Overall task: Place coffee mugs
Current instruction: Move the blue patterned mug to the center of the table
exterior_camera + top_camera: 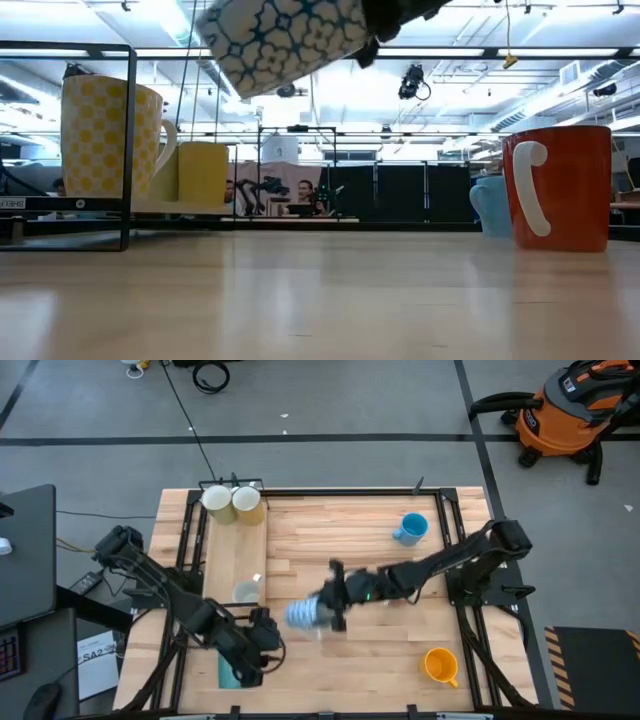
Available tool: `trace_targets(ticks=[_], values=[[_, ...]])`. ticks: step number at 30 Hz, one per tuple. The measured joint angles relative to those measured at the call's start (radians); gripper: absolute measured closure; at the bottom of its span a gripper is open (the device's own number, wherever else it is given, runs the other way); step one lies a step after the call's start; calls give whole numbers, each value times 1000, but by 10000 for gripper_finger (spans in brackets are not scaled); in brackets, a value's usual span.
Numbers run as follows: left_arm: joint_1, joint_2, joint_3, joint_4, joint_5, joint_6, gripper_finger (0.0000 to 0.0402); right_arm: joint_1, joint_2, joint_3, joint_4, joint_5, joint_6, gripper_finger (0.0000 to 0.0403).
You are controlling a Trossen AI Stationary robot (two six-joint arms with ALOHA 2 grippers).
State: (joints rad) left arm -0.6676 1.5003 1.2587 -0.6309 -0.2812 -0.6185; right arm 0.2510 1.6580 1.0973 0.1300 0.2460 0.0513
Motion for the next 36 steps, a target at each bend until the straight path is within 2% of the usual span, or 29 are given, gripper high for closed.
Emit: trace_targets(ticks=[8,14,21,28,36], values=[[103,-101,0,-2,-167,356,260,-209,-146,1,-249,26,282,369],[216,-129,1,-25,-194,546,260,-363,-200,1,-523,-14,417,370],[356,-127,0,-49,-195,578,260,-493,-154,1,-652,-151,515,369],[448,-126,0,-48,-195,578,260,-529,-84,1,-683,-243,498,369],[493,-126,0,-48,-194,579,260,-529,-72,1,-742,-243,470,368]])
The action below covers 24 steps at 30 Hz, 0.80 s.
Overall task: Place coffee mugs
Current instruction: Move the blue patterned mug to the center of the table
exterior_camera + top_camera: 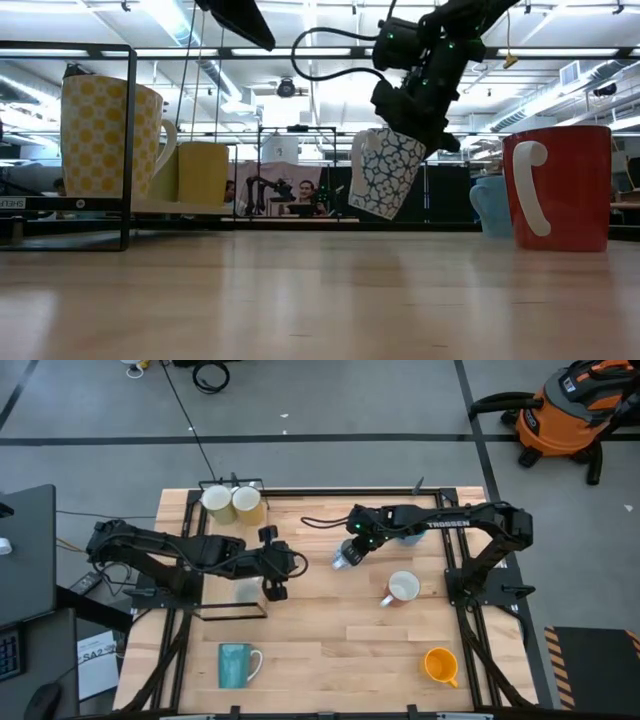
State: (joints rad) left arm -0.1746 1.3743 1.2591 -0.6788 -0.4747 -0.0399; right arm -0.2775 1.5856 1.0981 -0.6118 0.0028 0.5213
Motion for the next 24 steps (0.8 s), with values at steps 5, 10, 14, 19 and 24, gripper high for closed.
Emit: trace_targets(ticks=[5,10,14,19,24], values=[[6,0,0,0,0,0,260,0,25,1,-47,2,-1,368],[5,0,0,1,0,1,260,1,49,0,-37,-4,-1,362],[5,0,0,0,0,1,260,1,49,0,-36,-6,-11,349],[5,1,0,0,0,1,260,0,49,0,-35,-34,-16,336],[5,1,0,1,0,1,260,-3,49,0,-32,-53,-18,316]])
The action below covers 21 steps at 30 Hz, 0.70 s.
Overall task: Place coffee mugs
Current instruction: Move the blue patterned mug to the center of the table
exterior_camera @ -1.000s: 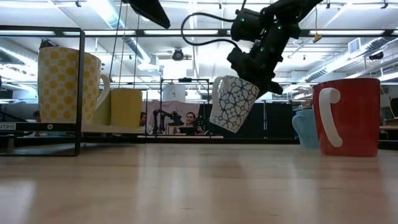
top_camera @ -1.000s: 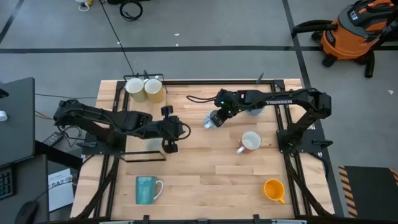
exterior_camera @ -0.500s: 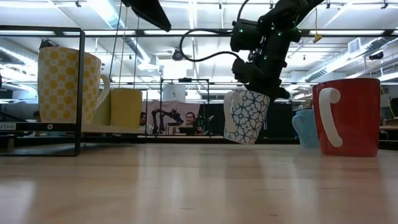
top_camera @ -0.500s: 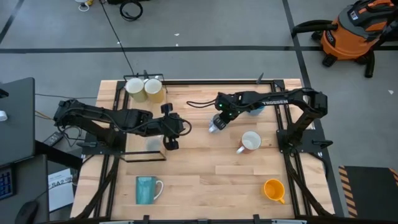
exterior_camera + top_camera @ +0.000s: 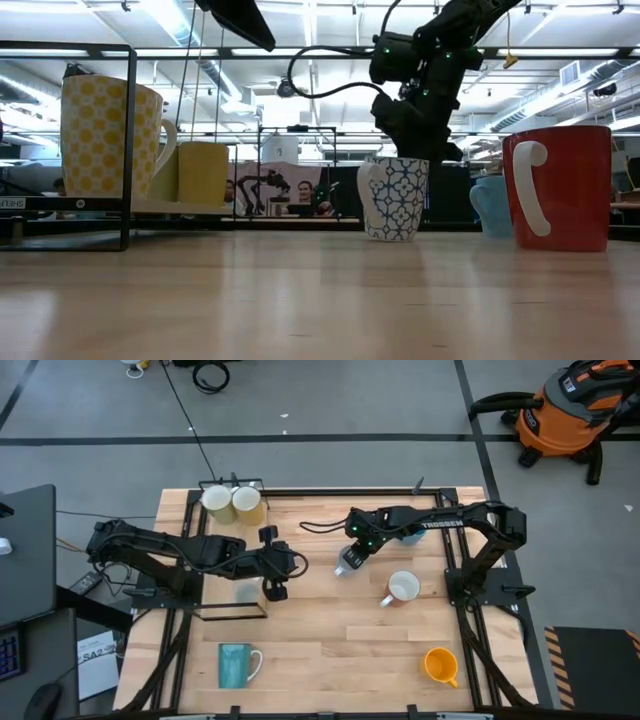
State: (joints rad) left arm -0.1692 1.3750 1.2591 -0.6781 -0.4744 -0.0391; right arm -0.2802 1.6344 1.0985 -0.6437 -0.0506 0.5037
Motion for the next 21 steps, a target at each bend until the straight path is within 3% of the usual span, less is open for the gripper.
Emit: trace_targets(ticks=[9,21], values=[[0,0,0,0,0,-1,260,0,0,0,3,-14,36,262],[0,0,0,0,0,-2,260,21,0,0,23,-273,108,251]])
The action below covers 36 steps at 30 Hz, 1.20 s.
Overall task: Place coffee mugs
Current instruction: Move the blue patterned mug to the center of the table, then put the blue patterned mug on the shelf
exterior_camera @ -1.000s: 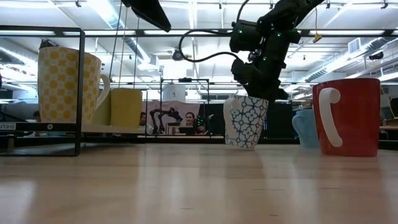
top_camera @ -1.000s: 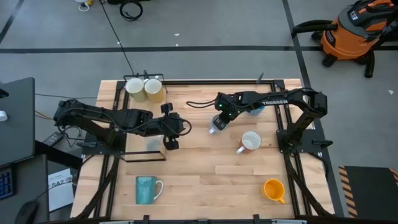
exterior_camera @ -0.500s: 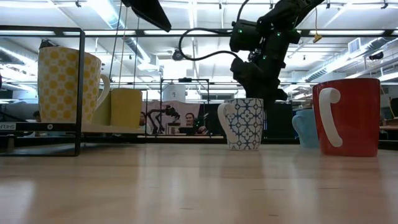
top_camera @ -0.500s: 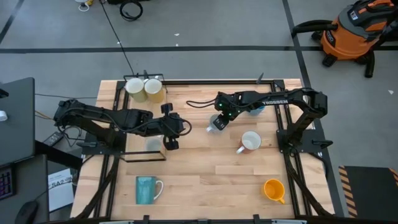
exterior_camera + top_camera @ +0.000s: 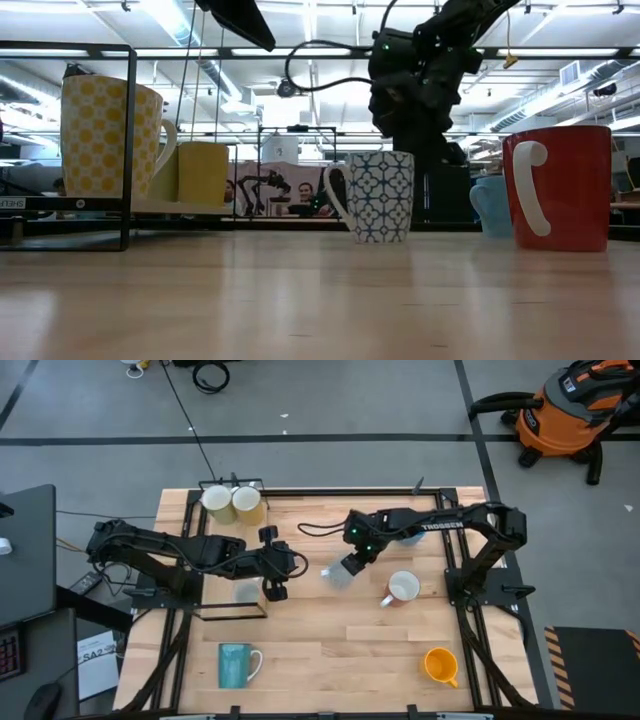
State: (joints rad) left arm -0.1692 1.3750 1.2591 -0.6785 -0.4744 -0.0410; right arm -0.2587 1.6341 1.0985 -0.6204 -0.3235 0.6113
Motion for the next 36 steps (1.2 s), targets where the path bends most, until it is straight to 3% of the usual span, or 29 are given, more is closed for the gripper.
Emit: trace_targets(ticks=[14,26,36], values=[[0,0,0,0,0,-1,260,125,0,0,165,-72,102,252],[0,0,0,0,1,-82,260,220,0,0,482,-70,78,252],[-2,0,0,1,1,-365,260,149,-1,0,606,-338,-101,252]])
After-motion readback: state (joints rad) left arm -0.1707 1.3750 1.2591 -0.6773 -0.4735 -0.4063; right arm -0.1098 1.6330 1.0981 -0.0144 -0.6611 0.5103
